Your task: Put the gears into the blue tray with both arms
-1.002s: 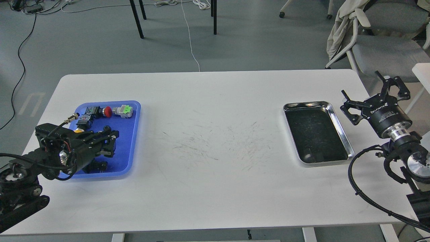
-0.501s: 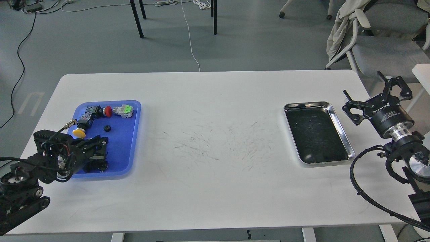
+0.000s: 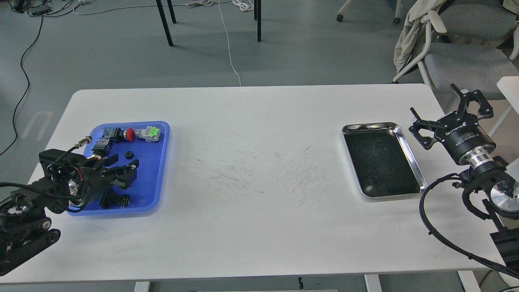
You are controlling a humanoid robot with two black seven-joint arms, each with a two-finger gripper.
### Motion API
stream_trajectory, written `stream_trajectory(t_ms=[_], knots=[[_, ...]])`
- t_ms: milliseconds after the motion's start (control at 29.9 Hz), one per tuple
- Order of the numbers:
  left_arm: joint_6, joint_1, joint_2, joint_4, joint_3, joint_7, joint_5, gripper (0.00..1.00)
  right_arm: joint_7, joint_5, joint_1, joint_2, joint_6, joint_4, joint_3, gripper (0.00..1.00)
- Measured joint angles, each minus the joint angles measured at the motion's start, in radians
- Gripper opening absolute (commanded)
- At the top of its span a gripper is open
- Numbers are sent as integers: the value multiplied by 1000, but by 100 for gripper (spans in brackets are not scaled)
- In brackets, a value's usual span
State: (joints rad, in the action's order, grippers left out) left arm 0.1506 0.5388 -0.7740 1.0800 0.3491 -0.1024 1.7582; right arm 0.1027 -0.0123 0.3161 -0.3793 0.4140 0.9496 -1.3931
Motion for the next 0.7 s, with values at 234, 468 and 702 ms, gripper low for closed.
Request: stream_trajectory(t_ms=[234,468,702], knots=[[-1,165,6,35,130,8,-328,98,1,-1,121,3,-32,8,62,99],[-8,220,158,-38,352,2,-789,98,1,-4,263,3,-90,-10,145,99],[-153,211,335,-256,460,-64,-1083,98,0,-5,305,50,-157,-50,154,99]])
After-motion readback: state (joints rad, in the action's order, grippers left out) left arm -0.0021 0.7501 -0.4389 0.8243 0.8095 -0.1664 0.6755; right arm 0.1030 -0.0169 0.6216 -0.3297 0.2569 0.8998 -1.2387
